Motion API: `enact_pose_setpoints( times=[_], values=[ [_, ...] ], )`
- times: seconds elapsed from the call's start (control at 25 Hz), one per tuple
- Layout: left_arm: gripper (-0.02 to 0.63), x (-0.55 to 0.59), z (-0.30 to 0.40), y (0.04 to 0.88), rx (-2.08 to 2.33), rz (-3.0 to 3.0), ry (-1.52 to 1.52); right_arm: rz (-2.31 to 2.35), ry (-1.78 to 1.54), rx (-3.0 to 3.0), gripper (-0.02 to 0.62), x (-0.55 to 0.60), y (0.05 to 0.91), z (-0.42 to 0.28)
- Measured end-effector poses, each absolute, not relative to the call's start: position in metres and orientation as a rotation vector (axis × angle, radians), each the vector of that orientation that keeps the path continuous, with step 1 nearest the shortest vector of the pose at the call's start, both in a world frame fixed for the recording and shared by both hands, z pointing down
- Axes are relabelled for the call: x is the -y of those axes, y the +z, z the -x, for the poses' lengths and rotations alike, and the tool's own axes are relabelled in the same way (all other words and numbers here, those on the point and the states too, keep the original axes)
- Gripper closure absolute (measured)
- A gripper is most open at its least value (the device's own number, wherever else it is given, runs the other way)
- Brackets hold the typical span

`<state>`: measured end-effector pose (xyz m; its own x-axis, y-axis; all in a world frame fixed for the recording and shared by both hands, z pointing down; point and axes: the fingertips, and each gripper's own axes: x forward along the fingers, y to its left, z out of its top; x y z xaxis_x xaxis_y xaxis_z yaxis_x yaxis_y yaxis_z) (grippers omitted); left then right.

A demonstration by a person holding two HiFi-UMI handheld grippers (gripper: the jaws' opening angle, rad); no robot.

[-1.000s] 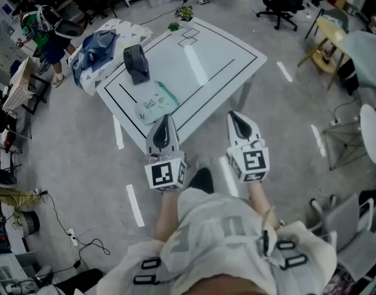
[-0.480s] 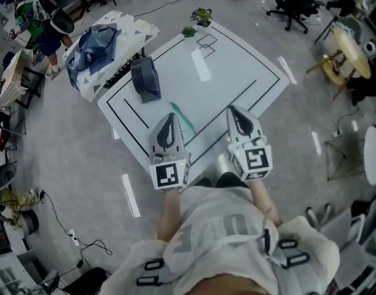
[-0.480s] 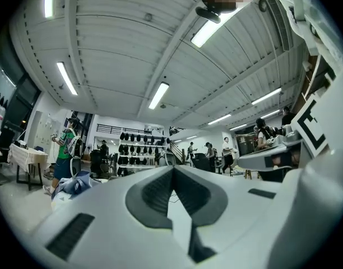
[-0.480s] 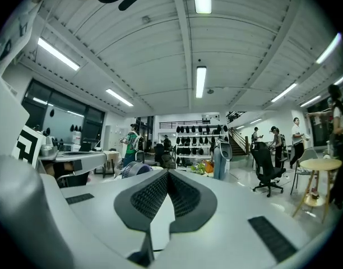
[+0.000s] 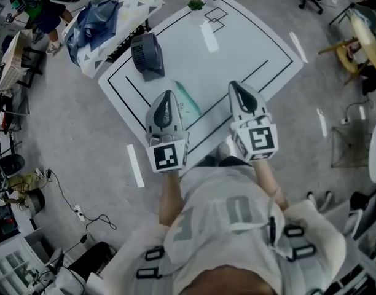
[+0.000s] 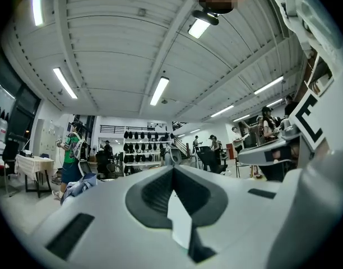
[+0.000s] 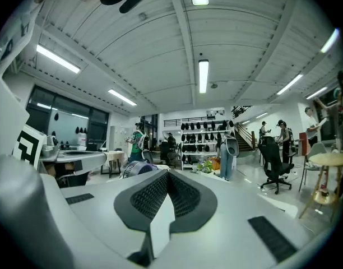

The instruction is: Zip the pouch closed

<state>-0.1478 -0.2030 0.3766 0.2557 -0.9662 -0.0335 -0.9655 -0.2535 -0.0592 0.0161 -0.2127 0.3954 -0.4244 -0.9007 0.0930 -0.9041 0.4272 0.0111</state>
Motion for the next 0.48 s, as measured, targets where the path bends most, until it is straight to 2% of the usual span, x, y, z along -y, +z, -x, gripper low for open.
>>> enact_pose_setpoints(
  times=[0.28, 0.48],
  values=[
    [0.6, 0.214, 0.153, 0.373, -1.909, 2.389, -0.08, -1.596, 0.07, 2.583, 0.588, 0.225, 0.4, -0.023],
    [0.595, 0.236, 0.148, 0.369, -1.676, 2.335, -0.375, -1.59, 0.08, 2.608, 0.588, 0.232, 0.396, -0.023]
  ],
)
